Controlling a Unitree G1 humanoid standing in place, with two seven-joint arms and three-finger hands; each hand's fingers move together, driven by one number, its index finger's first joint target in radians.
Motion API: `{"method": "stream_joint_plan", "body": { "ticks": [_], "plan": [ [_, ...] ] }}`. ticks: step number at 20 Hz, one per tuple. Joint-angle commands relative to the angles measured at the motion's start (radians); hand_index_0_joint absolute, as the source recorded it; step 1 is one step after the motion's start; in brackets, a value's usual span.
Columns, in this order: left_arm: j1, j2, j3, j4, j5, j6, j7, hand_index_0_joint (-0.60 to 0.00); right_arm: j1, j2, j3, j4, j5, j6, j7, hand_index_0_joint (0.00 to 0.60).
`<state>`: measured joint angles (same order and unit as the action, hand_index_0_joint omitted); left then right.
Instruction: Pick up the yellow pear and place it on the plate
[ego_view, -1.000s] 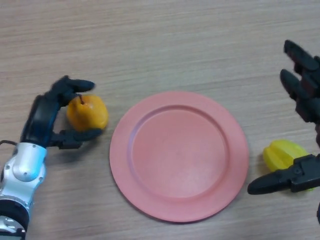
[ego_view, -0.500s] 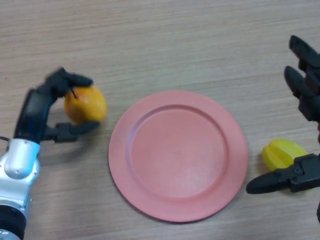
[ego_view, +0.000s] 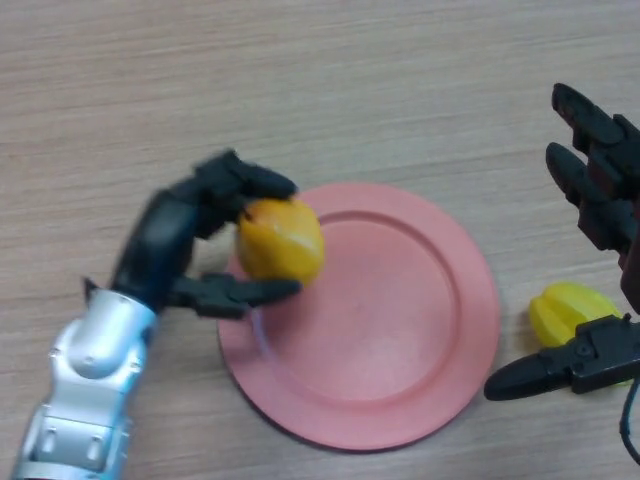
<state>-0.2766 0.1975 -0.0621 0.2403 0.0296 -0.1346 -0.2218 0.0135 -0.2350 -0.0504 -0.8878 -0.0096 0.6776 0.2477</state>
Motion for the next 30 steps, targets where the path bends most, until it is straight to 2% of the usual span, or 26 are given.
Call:
{"method": "stream_joint_plan", "body": {
  "ticks": [1, 6, 11, 12, 13, 14, 15, 16, 17, 20, 22, 24, 25, 26, 27, 29, 30],
  "plan": [
    [-0.05, -0.001, 0.006, 0.027, -0.013, -0.101, 0.014, -0.6, -0.028, -0.018, -0.034, -0.047, 0.02, -0.097, 0.006, 0.0],
    [-0.067, -0.007, -0.026, 0.007, -0.095, 0.102, -0.048, -0.6, -0.036, -0.023, -0.039, -0.037, 0.007, -0.105, 0.007, 0.0],
    [-0.084, -0.007, -0.058, 0.015, -0.059, 0.112, -0.006, -0.6, -0.033, -0.023, -0.048, -0.034, -0.009, -0.127, -0.001, 0.0],
    [-0.084, -0.007, -0.06, 0.016, -0.051, 0.107, -0.004, -0.55, -0.032, -0.023, -0.048, -0.034, -0.01, -0.129, -0.001, 0.0],
    [-0.084, -0.007, -0.063, 0.017, -0.039, 0.093, -0.003, -0.4, -0.03, -0.022, -0.045, -0.035, -0.012, -0.128, -0.001, 0.0],
    [-0.084, -0.007, -0.065, 0.015, -0.026, 0.081, -0.004, -0.3, -0.029, -0.022, -0.043, -0.036, -0.014, -0.125, 0.0, 0.0],
    [-0.083, -0.007, -0.065, 0.001, -0.005, 0.07, -0.009, -0.15, -0.028, -0.021, -0.04, -0.04, -0.018, -0.12, 0.002, 0.0],
    [-0.083, -0.007, -0.053, -0.024, -0.003, 0.065, -0.017, -0.05, -0.028, -0.02, -0.039, -0.049, -0.018, -0.109, 0.004, 0.0],
    [-0.084, -0.007, -0.025, -0.065, -0.023, 0.077, -0.028, 0.0, -0.032, -0.021, -0.041, -0.063, -0.013, -0.09, 0.007, 0.0],
    [-0.063, -0.007, 0.016, -0.193, -0.048, 0.174, -0.051, 0.0, -0.033, -0.022, -0.044, -0.074, -0.016, -0.094, 0.005, 0.0],
    [-0.045, 0.003, 0.052, -0.345, -0.135, 0.316, -0.084, 0.0, -0.039, -0.024, -0.042, -0.073, -0.02, -0.097, 0.005, 0.0],
    [-0.035, 0.034, 0.125, -0.474, -0.27, 0.435, -0.061, 0.0, -0.044, -0.02, -0.041, -0.06, -0.01, -0.092, 0.001, 0.0],
    [-0.026, 0.065, 0.174, -0.545, -0.345, 0.475, -0.02, 0.0, -0.052, -0.021, -0.04, -0.06, -0.001, -0.075, -0.003, 0.0],
    [-0.014, 0.083, 0.199, -0.583, -0.389, 0.492, -0.007, 0.0, -0.059, -0.023, -0.039, -0.056, 0.001, -0.069, -0.005, 0.0],
    [0.011, 0.119, 0.257, -0.656, -0.477, 0.529, 0.006, 0.0, -0.077, -0.026, -0.043, -0.051, 0.013, -0.055, -0.004, 0.0],
    [0.061, 0.172, 0.316, -0.721, -0.525, 0.558, 0.011, 0.0, -0.084, -0.025, -0.053, -0.037, 0.036, -0.071, -0.013, 0.0],
    [0.075, 0.186, 0.333, -0.735, -0.522, 0.562, 0.007, 0.0, -0.085, -0.024, -0.058, -0.035, 0.048, -0.069, -0.019, 0.0]
  ]
}}
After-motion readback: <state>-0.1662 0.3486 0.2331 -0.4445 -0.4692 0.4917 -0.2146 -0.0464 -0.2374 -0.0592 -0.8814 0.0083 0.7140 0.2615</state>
